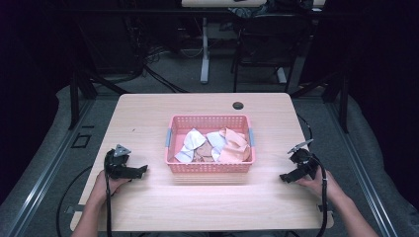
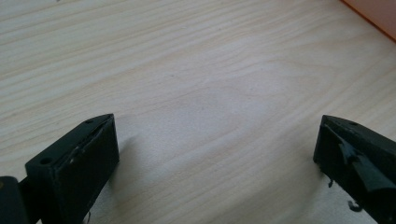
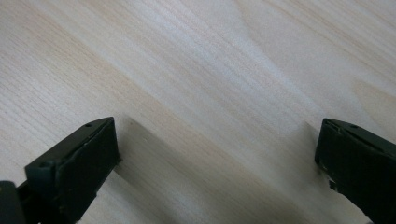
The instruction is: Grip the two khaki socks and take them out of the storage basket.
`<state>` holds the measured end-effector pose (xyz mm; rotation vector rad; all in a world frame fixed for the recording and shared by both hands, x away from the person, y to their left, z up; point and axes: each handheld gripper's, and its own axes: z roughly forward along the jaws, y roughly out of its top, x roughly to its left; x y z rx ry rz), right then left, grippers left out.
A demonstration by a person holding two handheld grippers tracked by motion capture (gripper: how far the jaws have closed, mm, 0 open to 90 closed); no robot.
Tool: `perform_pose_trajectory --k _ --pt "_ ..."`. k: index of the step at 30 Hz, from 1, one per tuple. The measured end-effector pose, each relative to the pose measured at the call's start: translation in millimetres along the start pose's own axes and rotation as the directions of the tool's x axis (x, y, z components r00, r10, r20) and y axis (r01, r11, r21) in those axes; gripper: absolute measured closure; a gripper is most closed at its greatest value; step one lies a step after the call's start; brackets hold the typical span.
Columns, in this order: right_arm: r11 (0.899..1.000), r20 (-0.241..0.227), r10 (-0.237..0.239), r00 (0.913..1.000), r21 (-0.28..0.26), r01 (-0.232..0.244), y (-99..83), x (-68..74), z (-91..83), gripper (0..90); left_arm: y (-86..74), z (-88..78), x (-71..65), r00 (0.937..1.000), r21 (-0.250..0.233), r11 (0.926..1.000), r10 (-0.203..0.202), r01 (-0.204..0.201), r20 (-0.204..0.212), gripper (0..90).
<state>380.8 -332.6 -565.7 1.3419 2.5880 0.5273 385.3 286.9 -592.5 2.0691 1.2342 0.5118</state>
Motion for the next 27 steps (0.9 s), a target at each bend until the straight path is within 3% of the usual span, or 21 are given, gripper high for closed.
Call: perform_pose_trajectory --k 6,11,14,15,20,23,25,27 --pt "1.0 -0.009 0.007 0.9999 0.005 -0.007 1.1 0.5 0.1 0.0 1.7 1.6 6.5 0.999 0.002 0.9995 -0.032 0.032 -0.03 0.0" --pt "0.998 -0.006 -0.005 1.0 0.069 0.005 10.4 -2.1 0.7 0.0 1.6 1.5 6.9 0.9986 0.001 0.9993 -0.038 0.038 -0.038 0.0" --pt "0.999 -0.002 0.021 0.9998 0.045 -0.021 11.3 -1.6 2.6 0.0 1.6 1.6 6.9 0.9986 0.001 0.9993 -0.038 0.038 -0.037 0.0" --pt "1.0 0.036 -0.011 0.9993 0.029 0.01 13.1 -0.1 -2.7 0.0 1.5 1.6 6.9 0.9986 0.001 0.9993 -0.038 0.038 -0.038 0.0" --pt "0.999 0.029 -0.031 0.9991 0.026 0.03 18.4 5.4 -12.4 0.0 1.2 1.2 6.8 0.9986 0.001 0.9993 -0.037 0.037 -0.038 0.0" --pt "1.0 0.008 -0.01 0.9999 -0.001 0.01 20.9 12.4 -14.6 0.0 1.1 1.0 6.6 0.9986 0.002 0.9993 -0.037 0.037 -0.037 0.0" --pt "0.998 0.011 -0.05 0.9987 0.028 0.05 25.2 13.8 -20.4 0.0 0.9 0.8 6.3 0.9986 0.001 0.9993 -0.036 0.036 -0.038 0.0" --pt "0.998 0.002 -0.064 0.998 0.005 0.064 29.3 16.0 -25.1 0.0 0.3 0.4 5.4 0.9984 -0.001 0.9992 -0.039 0.039 -0.042 0.0"
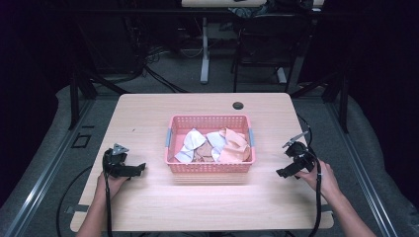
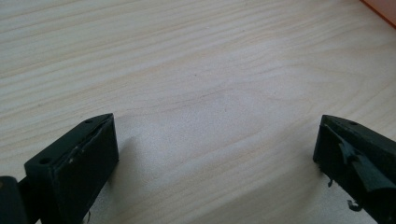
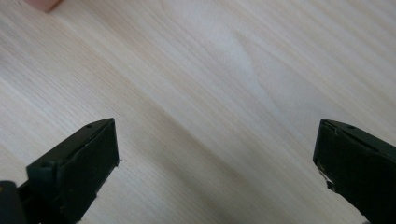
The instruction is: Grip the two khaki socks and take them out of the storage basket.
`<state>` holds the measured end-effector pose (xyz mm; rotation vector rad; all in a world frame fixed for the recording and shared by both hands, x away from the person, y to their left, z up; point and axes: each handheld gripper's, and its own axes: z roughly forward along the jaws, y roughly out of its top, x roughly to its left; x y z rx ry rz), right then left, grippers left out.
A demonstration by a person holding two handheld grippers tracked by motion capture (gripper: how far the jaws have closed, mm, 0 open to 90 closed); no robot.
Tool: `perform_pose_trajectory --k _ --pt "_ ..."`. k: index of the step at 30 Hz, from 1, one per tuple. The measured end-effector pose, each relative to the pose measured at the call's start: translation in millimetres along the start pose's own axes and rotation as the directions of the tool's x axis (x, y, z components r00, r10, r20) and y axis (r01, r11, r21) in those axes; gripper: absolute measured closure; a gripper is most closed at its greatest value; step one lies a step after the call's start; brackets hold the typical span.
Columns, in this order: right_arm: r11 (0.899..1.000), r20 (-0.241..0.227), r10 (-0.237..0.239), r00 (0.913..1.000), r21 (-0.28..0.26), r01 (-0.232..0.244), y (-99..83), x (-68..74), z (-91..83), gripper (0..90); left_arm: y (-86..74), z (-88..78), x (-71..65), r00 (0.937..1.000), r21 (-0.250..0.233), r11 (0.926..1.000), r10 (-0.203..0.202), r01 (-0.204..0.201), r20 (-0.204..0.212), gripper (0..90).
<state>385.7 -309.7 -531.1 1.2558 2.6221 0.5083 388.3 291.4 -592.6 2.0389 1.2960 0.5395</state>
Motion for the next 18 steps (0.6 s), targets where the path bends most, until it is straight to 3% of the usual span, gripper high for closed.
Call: perform_pose_trajectory --k 7,13,18 --pt "0.999 -0.009 -0.01 0.9999 -0.031 0.01 11.2 4.7 -11.8 0.0 -0.6 -0.4 -0.7 1.0 -0.001 1.0 -0.003 0.003 0.001 0.0" --pt "0.999 -0.036 -0.042 0.9985 -0.007 0.041 21.2 9.6 -21.7 0.0 -0.5 -0.5 -0.6 1.0 0.0 1.0 -0.003 0.003 0.001 0.0" --pt "0.999 -0.057 -0.036 0.9977 -0.013 0.036 25.8 13.2 -25.8 0.0 -0.5 -0.5 -0.6 1.0 0.0 1.0 -0.003 0.003 0.001 0.0"
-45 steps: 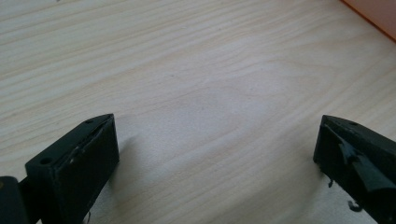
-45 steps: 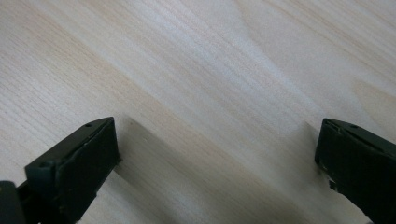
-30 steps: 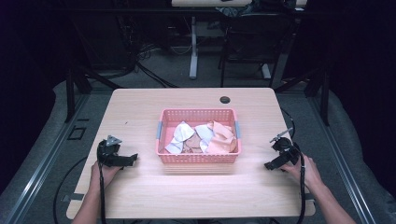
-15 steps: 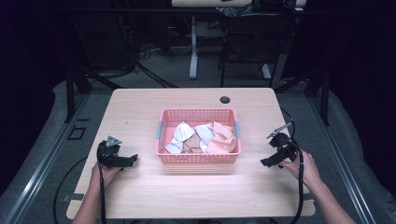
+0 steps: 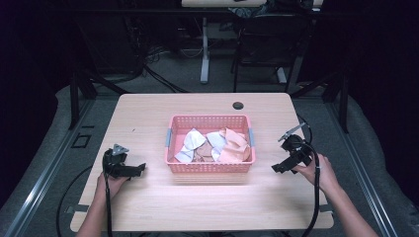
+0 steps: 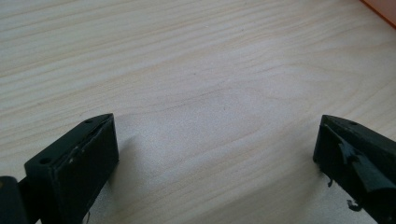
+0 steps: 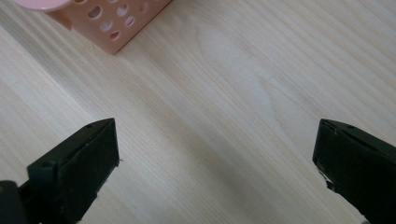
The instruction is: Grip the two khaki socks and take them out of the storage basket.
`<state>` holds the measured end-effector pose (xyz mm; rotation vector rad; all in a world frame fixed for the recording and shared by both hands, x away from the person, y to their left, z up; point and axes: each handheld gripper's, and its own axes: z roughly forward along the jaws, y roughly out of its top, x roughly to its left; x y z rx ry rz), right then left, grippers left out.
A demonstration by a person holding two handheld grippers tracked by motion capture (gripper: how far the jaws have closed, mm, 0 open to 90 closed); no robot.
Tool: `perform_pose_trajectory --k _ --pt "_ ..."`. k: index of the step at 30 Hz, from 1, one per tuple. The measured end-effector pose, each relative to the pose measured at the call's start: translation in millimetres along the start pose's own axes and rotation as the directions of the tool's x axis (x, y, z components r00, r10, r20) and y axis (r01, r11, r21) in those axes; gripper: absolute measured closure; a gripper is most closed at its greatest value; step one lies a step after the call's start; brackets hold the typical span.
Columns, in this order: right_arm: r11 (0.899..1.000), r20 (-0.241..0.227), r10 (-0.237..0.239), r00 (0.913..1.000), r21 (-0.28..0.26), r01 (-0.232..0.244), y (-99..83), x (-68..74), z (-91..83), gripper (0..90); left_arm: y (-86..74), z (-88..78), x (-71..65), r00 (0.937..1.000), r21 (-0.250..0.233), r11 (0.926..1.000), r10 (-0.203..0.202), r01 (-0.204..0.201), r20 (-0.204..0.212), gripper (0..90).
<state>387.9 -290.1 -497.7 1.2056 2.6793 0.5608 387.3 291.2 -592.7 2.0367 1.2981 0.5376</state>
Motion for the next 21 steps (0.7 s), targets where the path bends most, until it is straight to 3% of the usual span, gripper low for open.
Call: perform_pose_trajectory --k 7,14,21 --pt "1.0 0.02 0.002 0.9998 -0.012 -0.002 4.0 1.4 -11.0 0.2 -0.2 -0.1 -0.2 1.0 0.0 1.0 -0.001 0.001 0.001 0.0" --pt "1.0 -0.004 0.002 1.0 -0.019 -0.002 9.6 -1.0 -18.1 0.6 -0.2 -0.1 -0.1 1.0 0.0 1.0 -0.001 0.001 0.001 0.0" --pt "0.997 0.003 -0.011 0.9999 -0.071 0.011 23.7 0.9 -36.5 1.9 -0.2 -0.1 0.0 1.0 0.0 1.0 0.001 -0.001 0.001 0.0"
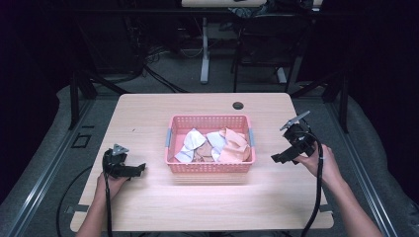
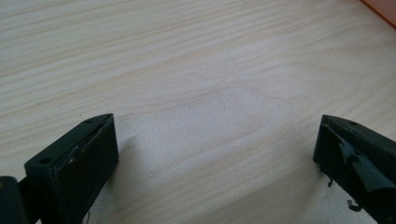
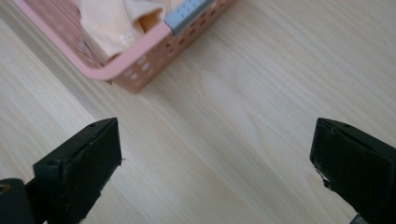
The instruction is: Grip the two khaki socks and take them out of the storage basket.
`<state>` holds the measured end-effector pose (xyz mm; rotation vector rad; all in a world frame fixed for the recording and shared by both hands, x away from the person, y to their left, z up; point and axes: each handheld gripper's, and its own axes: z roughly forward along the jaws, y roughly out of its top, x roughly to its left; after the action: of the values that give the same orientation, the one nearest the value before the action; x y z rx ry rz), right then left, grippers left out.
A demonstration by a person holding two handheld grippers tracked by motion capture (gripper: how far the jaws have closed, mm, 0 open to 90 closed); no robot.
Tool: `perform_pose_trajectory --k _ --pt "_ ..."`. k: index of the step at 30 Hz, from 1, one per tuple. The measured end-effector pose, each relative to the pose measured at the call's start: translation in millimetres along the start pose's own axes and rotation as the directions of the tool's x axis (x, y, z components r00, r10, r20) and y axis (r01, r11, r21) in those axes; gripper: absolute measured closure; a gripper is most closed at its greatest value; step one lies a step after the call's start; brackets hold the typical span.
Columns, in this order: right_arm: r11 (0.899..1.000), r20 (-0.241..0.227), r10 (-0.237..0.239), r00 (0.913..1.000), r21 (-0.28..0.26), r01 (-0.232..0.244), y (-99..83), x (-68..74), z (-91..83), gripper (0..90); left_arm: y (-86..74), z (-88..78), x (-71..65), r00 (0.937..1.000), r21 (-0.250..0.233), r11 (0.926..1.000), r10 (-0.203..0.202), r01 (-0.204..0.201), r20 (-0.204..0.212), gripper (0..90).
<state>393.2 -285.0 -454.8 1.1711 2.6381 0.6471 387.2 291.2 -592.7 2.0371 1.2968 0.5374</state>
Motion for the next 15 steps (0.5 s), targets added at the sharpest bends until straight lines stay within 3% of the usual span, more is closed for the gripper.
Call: perform_pose_trajectory --k 2,9,15 --pt "1.0 -0.01 -0.004 0.9999 -0.021 0.003 6.1 1.0 -3.6 8.6 -0.1 -0.1 -0.1 1.0 0.001 1.0 -0.001 0.001 0.0 0.0" --pt "0.999 -0.011 -0.044 0.999 0.024 0.044 28.8 7.7 -6.0 6.0 0.1 0.2 -0.1 1.0 -0.001 1.0 -0.002 0.002 0.0 0.0" --pt "0.997 -0.005 -0.077 0.997 0.029 0.078 51.9 18.8 -4.3 3.4 0.2 0.2 0.0 1.0 -0.001 1.0 0.001 -0.001 0.001 0.0"
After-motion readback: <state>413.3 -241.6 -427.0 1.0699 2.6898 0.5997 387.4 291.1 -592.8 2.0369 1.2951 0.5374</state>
